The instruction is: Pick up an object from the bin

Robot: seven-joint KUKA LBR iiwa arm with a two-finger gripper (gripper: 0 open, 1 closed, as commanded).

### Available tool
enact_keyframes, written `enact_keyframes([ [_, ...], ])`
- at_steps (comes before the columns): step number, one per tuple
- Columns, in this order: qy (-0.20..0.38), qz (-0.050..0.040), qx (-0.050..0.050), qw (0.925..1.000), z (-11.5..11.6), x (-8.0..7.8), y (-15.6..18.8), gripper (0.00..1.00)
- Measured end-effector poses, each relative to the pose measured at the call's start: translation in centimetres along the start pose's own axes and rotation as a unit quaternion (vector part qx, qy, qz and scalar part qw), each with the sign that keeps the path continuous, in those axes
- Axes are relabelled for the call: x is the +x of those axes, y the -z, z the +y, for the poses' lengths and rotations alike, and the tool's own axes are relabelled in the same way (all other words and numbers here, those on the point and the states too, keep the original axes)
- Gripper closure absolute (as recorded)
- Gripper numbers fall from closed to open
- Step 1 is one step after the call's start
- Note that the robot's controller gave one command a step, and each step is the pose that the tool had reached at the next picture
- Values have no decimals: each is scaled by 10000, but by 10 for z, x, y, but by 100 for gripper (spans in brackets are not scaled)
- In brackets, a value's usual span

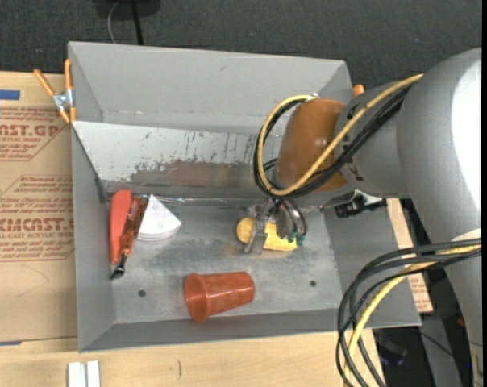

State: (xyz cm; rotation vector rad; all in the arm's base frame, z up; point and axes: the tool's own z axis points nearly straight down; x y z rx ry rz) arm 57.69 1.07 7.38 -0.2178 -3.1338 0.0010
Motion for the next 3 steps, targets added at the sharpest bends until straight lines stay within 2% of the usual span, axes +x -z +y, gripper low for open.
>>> enact_keyframes([
  [1, 353, -37, -4, 9994, -6, -1, 42, 100],
  [2, 201, -13, -1, 9998, -5, -5, 99, 100],
  [3, 200, -13, 0, 9998, -5, -5, 99, 100],
])
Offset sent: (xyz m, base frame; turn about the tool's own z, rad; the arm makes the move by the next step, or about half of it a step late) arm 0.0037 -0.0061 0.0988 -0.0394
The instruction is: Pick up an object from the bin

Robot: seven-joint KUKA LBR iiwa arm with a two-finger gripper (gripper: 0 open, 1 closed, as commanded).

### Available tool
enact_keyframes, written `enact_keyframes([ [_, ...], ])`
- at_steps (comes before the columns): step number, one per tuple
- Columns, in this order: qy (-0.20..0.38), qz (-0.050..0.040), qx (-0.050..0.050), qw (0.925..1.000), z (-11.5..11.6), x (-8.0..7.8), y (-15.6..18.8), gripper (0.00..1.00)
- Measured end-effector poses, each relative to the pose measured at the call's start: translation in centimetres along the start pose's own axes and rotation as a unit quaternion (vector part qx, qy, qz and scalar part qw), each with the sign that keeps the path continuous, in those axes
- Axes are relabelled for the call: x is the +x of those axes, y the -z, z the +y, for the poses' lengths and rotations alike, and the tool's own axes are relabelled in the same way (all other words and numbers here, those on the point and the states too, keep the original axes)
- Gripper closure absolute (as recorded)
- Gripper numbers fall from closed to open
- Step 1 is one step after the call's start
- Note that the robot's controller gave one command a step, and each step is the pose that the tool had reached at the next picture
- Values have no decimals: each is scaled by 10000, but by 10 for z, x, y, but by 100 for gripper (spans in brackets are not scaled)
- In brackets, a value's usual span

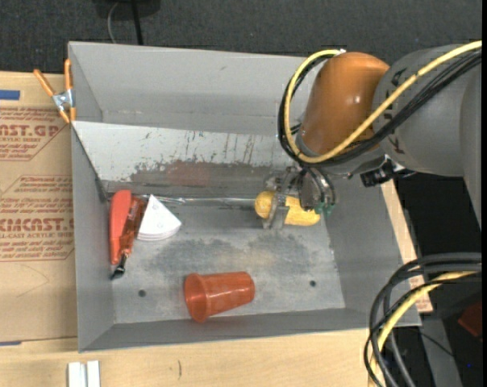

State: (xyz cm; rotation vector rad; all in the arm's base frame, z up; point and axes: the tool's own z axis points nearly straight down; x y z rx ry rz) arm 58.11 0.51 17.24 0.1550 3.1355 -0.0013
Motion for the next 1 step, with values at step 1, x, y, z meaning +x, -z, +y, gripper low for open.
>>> enact_keyframes([
  [1, 37, -34, -8, 10000, 12, -12, 150, 100],
])
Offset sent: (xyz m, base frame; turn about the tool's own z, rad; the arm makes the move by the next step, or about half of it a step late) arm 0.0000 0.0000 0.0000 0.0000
